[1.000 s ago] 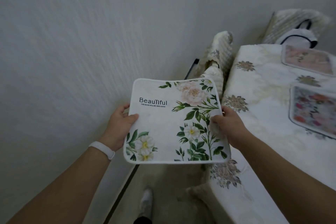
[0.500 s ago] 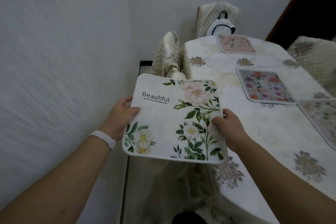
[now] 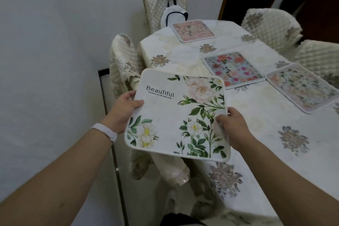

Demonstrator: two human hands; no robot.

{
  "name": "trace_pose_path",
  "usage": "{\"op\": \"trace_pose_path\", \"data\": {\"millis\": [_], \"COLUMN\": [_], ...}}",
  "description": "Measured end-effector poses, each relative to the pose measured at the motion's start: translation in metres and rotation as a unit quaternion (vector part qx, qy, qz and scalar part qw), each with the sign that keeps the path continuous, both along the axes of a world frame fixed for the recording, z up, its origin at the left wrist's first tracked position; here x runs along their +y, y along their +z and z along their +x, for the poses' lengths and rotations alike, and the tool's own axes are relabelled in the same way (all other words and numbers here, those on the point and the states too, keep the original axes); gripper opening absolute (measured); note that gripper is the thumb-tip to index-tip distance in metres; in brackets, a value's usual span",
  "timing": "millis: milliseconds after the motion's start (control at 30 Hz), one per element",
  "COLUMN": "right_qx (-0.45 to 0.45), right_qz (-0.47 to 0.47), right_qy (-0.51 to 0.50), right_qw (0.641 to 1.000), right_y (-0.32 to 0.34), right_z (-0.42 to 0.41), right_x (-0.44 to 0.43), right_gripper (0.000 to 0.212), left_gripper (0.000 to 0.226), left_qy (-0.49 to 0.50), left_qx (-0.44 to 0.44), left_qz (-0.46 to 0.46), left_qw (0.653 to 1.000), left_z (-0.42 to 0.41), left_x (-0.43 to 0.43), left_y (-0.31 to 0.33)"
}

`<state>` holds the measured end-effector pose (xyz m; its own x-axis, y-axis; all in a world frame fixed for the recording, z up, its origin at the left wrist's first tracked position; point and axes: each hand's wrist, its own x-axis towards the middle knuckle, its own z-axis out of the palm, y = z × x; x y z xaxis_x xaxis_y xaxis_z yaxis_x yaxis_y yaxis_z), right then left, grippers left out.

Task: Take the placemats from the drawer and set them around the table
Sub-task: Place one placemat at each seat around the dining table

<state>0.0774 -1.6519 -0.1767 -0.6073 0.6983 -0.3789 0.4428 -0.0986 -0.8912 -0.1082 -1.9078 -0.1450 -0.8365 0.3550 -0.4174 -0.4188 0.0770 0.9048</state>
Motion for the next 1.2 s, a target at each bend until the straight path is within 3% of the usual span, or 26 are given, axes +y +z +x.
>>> {"op": "trace_pose_path", "data": {"millis": [467,900,1200], "right_qx": [0.008,-0.087,-0.137], "right_qz": [-0.025,-0.051,-0.057], "right_qy": [-0.186,-0.397,-0.472], "right_qw": [0.982,0.912,0.869], "right_y": [-0.023,-0.074,-0.099], "right_z": [0.004,-0.004,-0.022], "right_x": [0.051,0.032,0.001], "right_gripper": [0.020,0.020,0.018], "left_gripper": [0.031,0.032,0.030], "left_qy": [-0.211,-0.425,-0.517], "left_qx": [0.010,0.049,0.085], "left_qz": [-0.087,-0.112,-0.131], "left_qw": [0.974,0.897,0.842], "left_z": [-0.081,-0.122,-0.134], "left_x": [0.144,0.258,0.277], "left_y": [-0.019,-0.091,-0.127]}}
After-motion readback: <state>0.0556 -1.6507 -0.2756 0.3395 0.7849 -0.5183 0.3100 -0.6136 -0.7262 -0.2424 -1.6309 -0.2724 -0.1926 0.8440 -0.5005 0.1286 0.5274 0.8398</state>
